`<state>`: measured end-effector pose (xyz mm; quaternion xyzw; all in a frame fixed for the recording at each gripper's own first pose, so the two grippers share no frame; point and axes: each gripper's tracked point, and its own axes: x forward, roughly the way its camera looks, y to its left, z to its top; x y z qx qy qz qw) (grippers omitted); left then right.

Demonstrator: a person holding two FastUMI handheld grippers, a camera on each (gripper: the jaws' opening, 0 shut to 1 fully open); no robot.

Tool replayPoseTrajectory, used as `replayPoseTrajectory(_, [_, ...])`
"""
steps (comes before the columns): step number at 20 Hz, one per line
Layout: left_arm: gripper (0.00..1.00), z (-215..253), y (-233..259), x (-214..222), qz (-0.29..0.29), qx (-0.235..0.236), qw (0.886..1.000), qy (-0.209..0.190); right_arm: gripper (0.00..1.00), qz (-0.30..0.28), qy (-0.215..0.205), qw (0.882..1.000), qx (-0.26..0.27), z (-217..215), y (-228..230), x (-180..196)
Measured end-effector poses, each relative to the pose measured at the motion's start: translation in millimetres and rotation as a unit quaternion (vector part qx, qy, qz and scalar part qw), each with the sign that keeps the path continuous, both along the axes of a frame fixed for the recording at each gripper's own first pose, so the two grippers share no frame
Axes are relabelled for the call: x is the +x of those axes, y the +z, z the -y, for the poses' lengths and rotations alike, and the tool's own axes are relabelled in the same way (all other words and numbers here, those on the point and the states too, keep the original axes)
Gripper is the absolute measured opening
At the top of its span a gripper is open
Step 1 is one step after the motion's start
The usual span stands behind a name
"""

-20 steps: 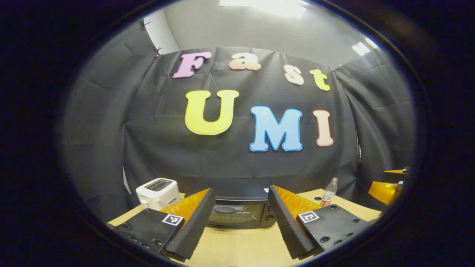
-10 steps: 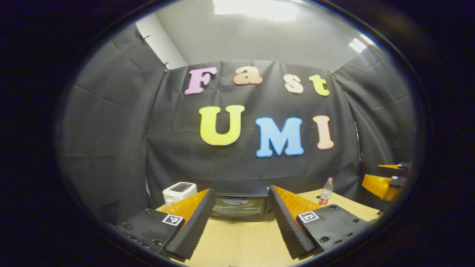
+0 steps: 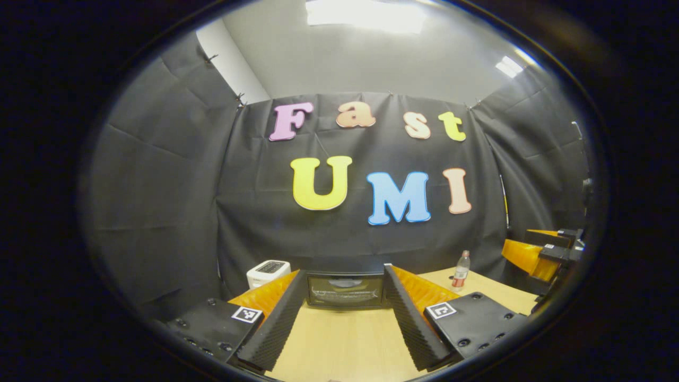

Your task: Open the electric oven with the left hand, put the food in, and close the electric oven.

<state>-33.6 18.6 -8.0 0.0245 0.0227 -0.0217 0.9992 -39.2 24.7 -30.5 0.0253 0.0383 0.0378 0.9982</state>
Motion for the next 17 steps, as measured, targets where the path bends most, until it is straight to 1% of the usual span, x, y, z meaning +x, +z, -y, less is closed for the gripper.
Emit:
replayPoseTrajectory(4, [1.0,-16,18,-7,0.02,-0.001,1.0,0.011,0.95,0.003,0.006,1.0,0.006,-9,10,-4])
replayPoseTrajectory(6, [1.0,-23,23,-10,0.027,-0.007,0.999,0.018,0.95,0.012,0.005,1.0,0.0,-10,19,-2])
replayPoseTrajectory(8, [0.97,-32,24,-16,0.028,-0.009,0.999,0.024,0.95,0.019,0.003,1.0,0.001,-13,25,-2])
replayPoseTrajectory(12, [0.98,-47,27,-19,0.032,-0.012,0.999,0.039,0.95,0.031,0.005,0.999,0.002,-20,36,2])
replayPoseTrajectory(14, [1.0,-49,30,-20,0.035,-0.01,0.998,0.042,0.95,0.042,0.004,0.999,-0.003,-21,44,3])
replayPoseTrajectory(17, [1.0,-48,27,-20,0.032,-0.01,0.999,0.042,0.95,0.041,0.005,0.999,0.0,-23,44,4])
